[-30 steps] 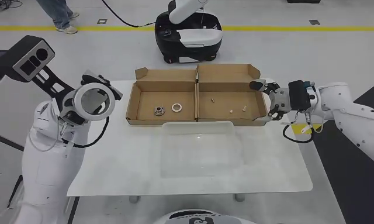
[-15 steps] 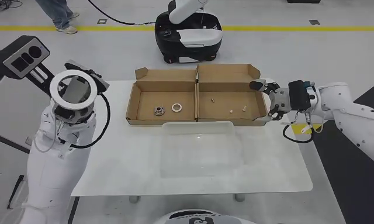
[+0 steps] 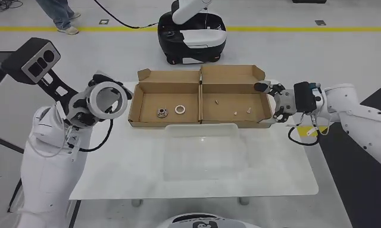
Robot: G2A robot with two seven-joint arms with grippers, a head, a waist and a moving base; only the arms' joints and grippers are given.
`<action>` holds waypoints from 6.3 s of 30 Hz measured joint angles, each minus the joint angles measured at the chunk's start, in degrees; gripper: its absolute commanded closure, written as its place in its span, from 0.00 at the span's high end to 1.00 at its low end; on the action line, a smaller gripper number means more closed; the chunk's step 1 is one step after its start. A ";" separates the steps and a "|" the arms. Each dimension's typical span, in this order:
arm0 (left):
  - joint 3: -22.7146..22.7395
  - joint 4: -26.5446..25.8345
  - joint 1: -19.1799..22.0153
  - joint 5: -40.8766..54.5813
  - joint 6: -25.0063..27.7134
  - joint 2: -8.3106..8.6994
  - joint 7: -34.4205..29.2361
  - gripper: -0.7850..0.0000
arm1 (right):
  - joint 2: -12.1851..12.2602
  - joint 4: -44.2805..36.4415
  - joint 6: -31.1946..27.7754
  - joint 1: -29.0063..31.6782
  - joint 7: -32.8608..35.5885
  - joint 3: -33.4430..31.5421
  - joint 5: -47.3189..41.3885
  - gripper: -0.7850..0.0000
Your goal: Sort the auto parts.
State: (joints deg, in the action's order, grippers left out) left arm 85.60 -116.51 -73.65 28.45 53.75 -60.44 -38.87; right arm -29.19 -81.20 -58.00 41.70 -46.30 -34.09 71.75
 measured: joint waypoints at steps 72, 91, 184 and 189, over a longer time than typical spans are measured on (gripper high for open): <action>-14.99 15.19 12.59 -21.43 -10.31 -2.82 5.49 0.00 | 0.00 0.00 0.00 0.00 0.00 0.00 0.00 1.00; -25.47 35.75 26.94 -68.71 -14.50 -3.74 -3.41 0.00 | 0.00 0.00 0.00 0.00 0.00 0.00 0.00 1.00; -42.85 70.54 46.35 -85.53 4.24 -12.75 13.64 1.00 | 0.00 0.00 0.00 0.00 0.00 0.00 0.00 1.00; -35.09 53.92 37.98 -76.65 4.25 -6.84 7.22 1.00 | 0.00 0.00 0.00 0.00 0.00 0.00 0.00 1.00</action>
State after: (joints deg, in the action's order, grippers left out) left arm 50.51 -62.59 -35.66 -48.21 58.00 -67.28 -31.65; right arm -29.19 -81.20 -58.00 41.70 -46.30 -34.09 71.75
